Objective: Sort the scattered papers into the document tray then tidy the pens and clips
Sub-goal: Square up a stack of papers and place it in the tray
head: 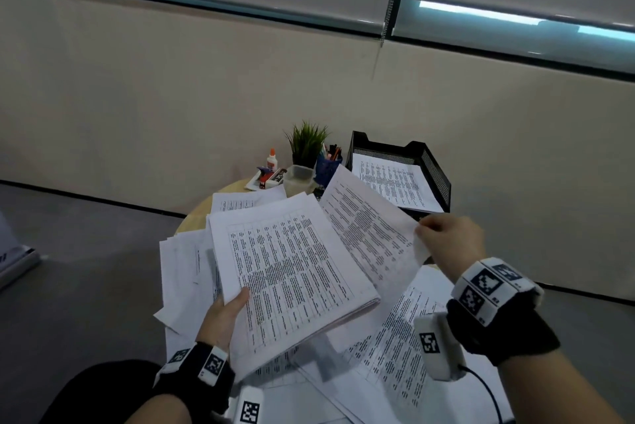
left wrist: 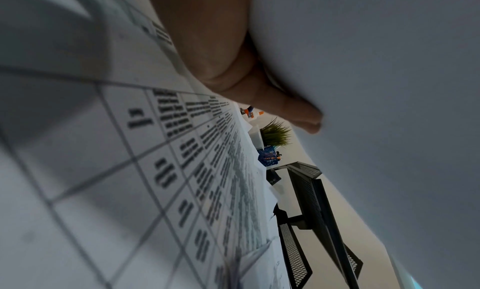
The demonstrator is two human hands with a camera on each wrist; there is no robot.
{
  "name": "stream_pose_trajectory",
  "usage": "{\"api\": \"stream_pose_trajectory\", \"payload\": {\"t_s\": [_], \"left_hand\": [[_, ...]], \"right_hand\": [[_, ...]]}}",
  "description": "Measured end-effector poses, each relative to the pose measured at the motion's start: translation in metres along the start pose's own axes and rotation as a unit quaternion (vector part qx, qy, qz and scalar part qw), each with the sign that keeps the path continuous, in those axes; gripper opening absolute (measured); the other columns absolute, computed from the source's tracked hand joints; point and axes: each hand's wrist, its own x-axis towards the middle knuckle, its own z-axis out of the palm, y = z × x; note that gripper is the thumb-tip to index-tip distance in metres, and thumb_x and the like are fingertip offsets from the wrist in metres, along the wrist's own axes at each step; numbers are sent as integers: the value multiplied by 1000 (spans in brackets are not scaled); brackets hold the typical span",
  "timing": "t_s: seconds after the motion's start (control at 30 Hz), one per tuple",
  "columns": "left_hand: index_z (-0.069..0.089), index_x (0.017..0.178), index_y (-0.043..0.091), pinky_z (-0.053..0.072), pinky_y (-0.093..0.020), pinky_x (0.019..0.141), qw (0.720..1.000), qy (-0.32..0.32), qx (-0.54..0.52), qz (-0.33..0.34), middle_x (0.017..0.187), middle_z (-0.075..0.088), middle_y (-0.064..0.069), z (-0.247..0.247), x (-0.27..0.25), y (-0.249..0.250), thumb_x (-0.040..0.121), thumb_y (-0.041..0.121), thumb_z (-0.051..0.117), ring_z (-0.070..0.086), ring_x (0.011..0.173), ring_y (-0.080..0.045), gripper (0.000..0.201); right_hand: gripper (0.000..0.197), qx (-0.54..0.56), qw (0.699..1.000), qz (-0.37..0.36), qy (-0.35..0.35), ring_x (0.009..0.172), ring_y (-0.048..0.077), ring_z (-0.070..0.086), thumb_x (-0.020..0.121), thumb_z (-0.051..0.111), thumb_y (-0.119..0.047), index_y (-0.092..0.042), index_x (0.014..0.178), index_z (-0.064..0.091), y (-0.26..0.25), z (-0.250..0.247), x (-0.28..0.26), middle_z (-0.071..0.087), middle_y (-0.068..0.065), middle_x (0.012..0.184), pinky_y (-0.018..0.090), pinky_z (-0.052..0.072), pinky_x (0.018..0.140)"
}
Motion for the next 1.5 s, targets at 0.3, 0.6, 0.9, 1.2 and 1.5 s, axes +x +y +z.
{"api": "stream_pose_trajectory", "payload": {"t_s": [0.3, 0.6, 0.9, 1.2, 1.5], "left_hand": [[54, 127, 4, 40, -39, 102, 999, 35, 16, 9, 119, 61, -12, -1, 6, -5, 92, 16, 58, 58, 105, -27, 38], [56, 113, 8, 46, -30, 79, 1000, 8, 10, 23, 86, 63, -5, 9, 0, -1, 93, 12, 55, 59, 75, -18, 20], [60, 116, 7, 53, -26, 75, 998, -46, 7, 39, 109, 67, -10, 17, -7, 2, 89, 13, 61, 65, 91, -18, 28], [57, 123, 4, 50, -29, 91, 998, -59, -1, 33, 113, 67, -6, 23, -7, 1, 84, 17, 66, 64, 102, -17, 42], [58, 119, 3, 56, -36, 79, 990, -141, 17, 0, 112, 68, -16, 14, -2, 3, 56, 15, 84, 67, 99, -29, 70]], "right_hand": [[20, -86, 994, -23, 56, 83, 26, 62, 90, 54, -14, -9, 95, 73, 9, -46, 16, 70, 11, 88, 30, 48, 79], [18, 38, 996, 26, 77, 79, 32, 67, 83, 60, -13, -23, 69, 67, 32, -54, 30, 67, 7, 72, 47, 56, 83], [19, 115, 979, 158, -57, 71, 28, 57, 85, 61, -5, -15, 68, 64, 77, 27, -9, 60, 9, 68, 44, 53, 78], [50, 129, 946, 189, -231, 88, 31, 67, 78, 74, -14, -15, 120, 47, 91, 78, -23, 65, 10, 100, 47, 56, 80], [70, 60, 932, 136, -332, 89, 31, 68, 74, 74, -14, -32, 129, 35, 75, 96, -32, 65, 4, 105, 41, 58, 62]]}}
